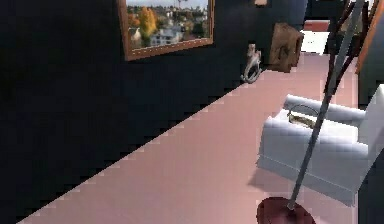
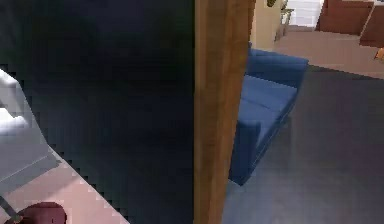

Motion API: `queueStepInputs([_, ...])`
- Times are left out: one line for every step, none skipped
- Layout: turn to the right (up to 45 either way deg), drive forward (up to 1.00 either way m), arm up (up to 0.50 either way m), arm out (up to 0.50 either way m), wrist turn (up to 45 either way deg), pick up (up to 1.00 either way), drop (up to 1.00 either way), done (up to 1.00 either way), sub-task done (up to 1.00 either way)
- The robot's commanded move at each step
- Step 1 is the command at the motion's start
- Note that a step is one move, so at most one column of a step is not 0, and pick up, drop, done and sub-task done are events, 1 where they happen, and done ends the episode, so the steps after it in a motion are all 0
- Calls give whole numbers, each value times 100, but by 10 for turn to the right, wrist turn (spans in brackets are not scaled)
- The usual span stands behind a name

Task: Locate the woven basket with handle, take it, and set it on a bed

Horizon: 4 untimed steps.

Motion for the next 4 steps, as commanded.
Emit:
queueStepInputs([0, 100, 0, 0, 0, 0, 0, 0, 0])
queueStepInputs([-150, 0, 0, 0, 0, 0, 0, 0, 0])
queueStepInputs([-30, 0, 0, 0, 0, 0, 0, 0, 0])
queueStepInputs([0, 15, 0, 0, 0, 0, 0, 0, 0])
